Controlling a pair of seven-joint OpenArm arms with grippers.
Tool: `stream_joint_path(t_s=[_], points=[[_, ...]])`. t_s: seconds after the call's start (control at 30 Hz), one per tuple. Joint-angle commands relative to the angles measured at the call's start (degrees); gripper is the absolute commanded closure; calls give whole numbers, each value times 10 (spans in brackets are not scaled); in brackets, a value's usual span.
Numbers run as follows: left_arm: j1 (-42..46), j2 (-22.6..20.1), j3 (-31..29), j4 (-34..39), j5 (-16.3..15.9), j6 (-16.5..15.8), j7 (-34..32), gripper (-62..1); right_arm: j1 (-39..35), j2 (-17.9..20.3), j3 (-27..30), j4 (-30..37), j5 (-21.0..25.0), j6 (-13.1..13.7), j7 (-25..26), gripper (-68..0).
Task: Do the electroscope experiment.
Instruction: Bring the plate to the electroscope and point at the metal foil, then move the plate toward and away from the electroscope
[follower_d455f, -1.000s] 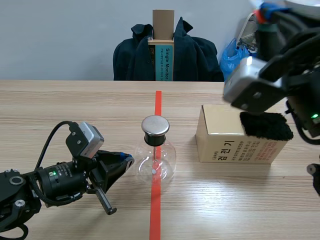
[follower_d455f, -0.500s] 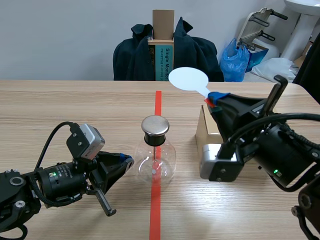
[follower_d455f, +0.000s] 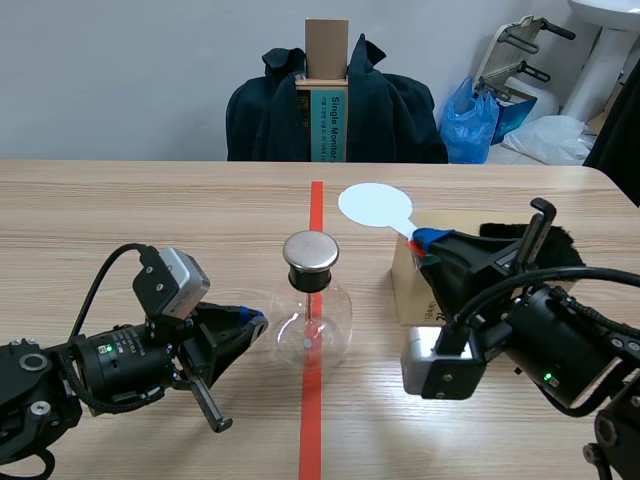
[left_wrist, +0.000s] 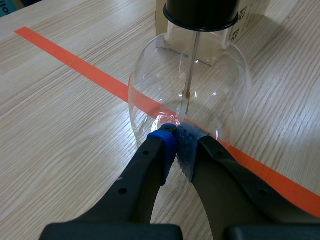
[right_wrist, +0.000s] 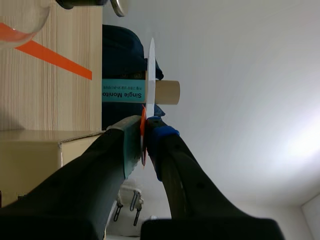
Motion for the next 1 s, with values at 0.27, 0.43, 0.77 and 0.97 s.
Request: stream_joint_path(t_s=[0.27,0.43,0.77,0.97], points=[[-3,-3,-2,11,-3,2,-7,-28,7,8,2,7,6,-11,94,-6],[-3,-3,-2,11,-3,2,-7,-27,7,8,2,7,6,-11,124,-7],[-3,-3,-2,11,-3,2,-7,-28,7,9,2,7,6,-11,148,-7],[-3,-3,-2,11,-3,2,-5,-27,7,9,2,7,6,-11,150,-7]])
